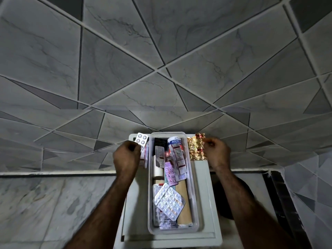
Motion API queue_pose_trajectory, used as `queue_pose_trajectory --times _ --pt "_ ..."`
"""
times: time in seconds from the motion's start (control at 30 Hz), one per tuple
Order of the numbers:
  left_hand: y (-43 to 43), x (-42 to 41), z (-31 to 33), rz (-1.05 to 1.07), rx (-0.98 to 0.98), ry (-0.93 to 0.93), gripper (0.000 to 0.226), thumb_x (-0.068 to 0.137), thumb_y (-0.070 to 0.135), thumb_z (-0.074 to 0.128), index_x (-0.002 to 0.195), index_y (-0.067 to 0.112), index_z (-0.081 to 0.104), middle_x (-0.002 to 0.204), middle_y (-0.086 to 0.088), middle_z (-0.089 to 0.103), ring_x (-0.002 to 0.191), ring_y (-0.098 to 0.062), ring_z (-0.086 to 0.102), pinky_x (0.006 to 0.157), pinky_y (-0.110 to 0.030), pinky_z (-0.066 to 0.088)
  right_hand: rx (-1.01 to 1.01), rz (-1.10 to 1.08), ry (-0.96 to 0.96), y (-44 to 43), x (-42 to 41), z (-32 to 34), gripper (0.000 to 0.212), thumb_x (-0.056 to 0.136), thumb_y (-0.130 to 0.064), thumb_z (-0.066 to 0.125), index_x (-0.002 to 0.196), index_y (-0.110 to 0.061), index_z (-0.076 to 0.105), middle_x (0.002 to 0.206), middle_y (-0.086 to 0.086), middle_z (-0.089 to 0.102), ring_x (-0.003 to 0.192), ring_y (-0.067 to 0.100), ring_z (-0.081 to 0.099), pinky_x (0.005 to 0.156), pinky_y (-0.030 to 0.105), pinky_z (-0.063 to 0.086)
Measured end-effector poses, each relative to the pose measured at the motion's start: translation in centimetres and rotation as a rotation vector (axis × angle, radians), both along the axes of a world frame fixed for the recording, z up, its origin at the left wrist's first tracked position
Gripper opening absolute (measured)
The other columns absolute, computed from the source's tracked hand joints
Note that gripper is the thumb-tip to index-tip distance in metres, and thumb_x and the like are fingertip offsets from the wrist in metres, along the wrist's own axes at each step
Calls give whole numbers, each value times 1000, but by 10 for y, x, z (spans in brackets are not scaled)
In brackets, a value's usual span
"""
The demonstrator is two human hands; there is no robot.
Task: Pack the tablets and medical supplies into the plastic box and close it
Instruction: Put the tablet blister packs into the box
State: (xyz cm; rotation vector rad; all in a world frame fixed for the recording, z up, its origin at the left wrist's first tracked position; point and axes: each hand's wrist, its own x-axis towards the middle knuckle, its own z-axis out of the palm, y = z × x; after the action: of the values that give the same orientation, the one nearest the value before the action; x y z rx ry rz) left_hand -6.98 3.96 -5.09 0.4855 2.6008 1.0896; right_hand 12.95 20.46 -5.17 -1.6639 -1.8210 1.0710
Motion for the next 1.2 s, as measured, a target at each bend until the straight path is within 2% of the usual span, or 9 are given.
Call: queue_pose_trajectory --times 0.1,0.37,0.53,0.67,0.8,0.9,1.0,1.1,1.2 --pt "-8 -18 -20 39 -96 2 23 85 25 66 99 8 73 100 -12 75 96 -31 68 80 -28 43 -30 -30 -121 11 14 -9 17 87 -14 64 100 -9 73 99 8 75 81 19 65 71 21 47" --pt "-7 -34 -44 80 -212 -112 57 78 43 73 116 1 64 113 -25 66 109 -39 60 92 -38 46 -124 51 -310 18 17 -36 48 84 -35 70 117 0 62 119 20 67 111 35 62 87 33 46" --pt "-6 -33 -46 60 -225 -117 50 79 36 75 114 2 66 115 -19 69 109 -35 62 90 -35 47 -144 67 -322 21 11 -41 46 79 -29 76 112 0 64 115 19 69 104 33 64 81 31 45" --pt "-6 -32 -47 58 -217 -116 34 76 26 76 103 5 71 106 -15 73 101 -33 65 84 -32 47 -141 41 -303 21 8 -41 41 78 -22 78 111 -2 66 114 16 70 104 32 65 86 32 48" --pt "-7 -33 -46 75 -206 -114 29 74 23 78 98 7 72 103 -14 74 100 -33 65 83 -30 47 -194 -5 -181 23 10 -42 29 71 -16 81 97 -6 74 100 15 75 92 31 69 81 33 52" --pt "-9 -37 -51 77 -184 -167 30 70 24 81 95 9 74 99 -11 75 95 -31 68 85 -32 50 -280 -114 -28 26 15 -48 23 69 -13 82 90 -10 74 93 13 76 84 31 70 79 44 59" --pt "-14 -43 -57 129 -107 -302 23 63 24 85 80 13 75 80 -12 75 76 -29 70 77 -37 58 -390 -207 222 23 18 -42 12 77 -4 77 83 -8 68 87 11 70 79 24 65 57 31 57" --pt "-22 -47 -60 195 34 -430 13 65 12 82 61 10 70 59 -13 67 56 -26 59 61 -33 50 -395 -215 353 19 24 -32 14 81 -1 73 77 -11 63 84 8 66 76 20 61 48 25 53" --pt "-31 -48 -58 273 223 -645 6 71 5 76 75 2 72 60 -13 62 54 -23 53 57 -27 45 -357 -229 455 16 33 -20 10 82 -2 71 80 -9 65 84 9 68 74 24 64 50 27 55"
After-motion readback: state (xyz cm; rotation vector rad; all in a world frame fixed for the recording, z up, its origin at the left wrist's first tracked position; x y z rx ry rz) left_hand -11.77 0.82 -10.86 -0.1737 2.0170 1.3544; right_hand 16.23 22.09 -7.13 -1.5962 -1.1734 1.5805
